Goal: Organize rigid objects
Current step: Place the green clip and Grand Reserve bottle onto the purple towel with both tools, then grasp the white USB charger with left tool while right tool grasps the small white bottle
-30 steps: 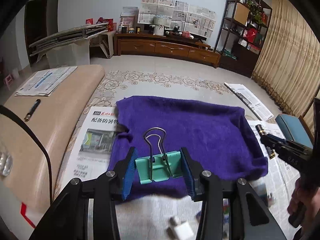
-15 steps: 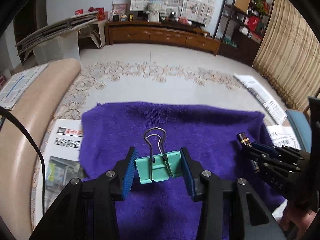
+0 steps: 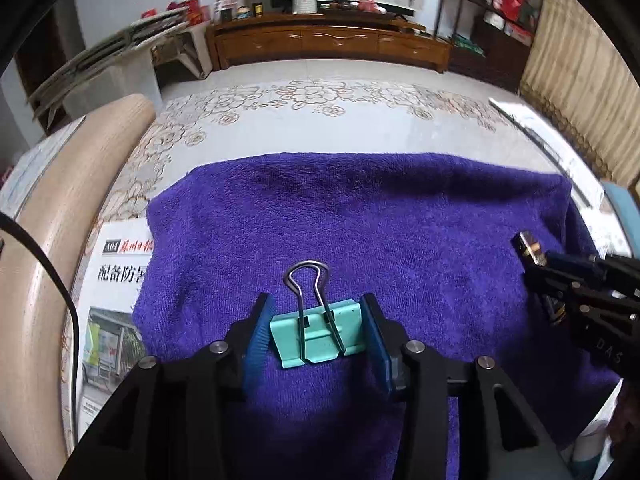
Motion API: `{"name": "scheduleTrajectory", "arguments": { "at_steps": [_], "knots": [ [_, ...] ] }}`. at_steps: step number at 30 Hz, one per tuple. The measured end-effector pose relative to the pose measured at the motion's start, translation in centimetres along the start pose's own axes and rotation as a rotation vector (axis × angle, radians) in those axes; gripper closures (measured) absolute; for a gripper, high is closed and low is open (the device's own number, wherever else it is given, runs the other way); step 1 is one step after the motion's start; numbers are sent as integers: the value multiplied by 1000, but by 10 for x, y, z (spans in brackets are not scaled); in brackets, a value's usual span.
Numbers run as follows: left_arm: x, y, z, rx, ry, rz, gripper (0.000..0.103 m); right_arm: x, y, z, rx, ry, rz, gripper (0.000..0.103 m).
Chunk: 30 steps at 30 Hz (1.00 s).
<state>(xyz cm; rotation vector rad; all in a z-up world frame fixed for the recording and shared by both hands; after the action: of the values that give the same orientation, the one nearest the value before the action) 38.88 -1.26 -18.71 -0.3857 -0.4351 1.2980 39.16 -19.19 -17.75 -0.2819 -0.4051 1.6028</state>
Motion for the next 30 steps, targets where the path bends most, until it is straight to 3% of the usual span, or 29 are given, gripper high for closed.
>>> {"name": "scheduleTrajectory", "arguments": {
  "at_steps": [1, 3, 4, 5, 10, 12, 14, 15, 20, 25, 30],
  "knots": [
    [0, 0, 0, 2, -17, -12, 47, 1, 1, 0, 2, -6, 19, 75],
    [2, 1, 0, 4, -47, -27, 31, 3, 1, -1, 7, -31, 50, 56],
    [2, 2, 0, 6, -27, -22, 31, 3, 1, -2, 14, -45, 57, 38],
    [3, 3, 1, 6, 5, 1, 31, 2, 2, -2, 18, -55, 61, 32],
    [2, 8, 24, -29, 70, 52, 27, -10, 3, 24, -40, -108, 13, 32],
    [0, 14, 44, -65, 75, 59, 11, -16, 6, 49, -90, -125, -16, 27],
    [1, 20, 61, -89, 77, 72, 0, -24, 14, 77, -143, -133, -42, 6],
    [1, 26, 72, -106, 80, 86, 0, -25, 19, 88, -154, -130, -47, 0],
    [1, 72, 110, -118, 107, 178, 0, -48, 68, 133, -175, -99, -124, 0],
    [-11, 119, 127, -92, 95, 233, 0, -76, 119, 147, -169, -73, -216, 0],
    [-23, 153, 126, -53, 30, 240, 0, -91, 155, 150, -166, -80, -279, 0]
  ]
}}
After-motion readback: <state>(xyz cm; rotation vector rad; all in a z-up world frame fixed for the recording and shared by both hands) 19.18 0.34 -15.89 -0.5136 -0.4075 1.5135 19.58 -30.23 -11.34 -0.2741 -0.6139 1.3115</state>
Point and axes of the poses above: each gripper's, at about its wrist camera, not at the fingertips, and z roughly against the way its jaws point, x to its left, y to its underside, the point moved 6 cm from there along -z, roughly the way its jaws point, and after that the axes turned 8 degrees about -z, right-handed, at the moved point
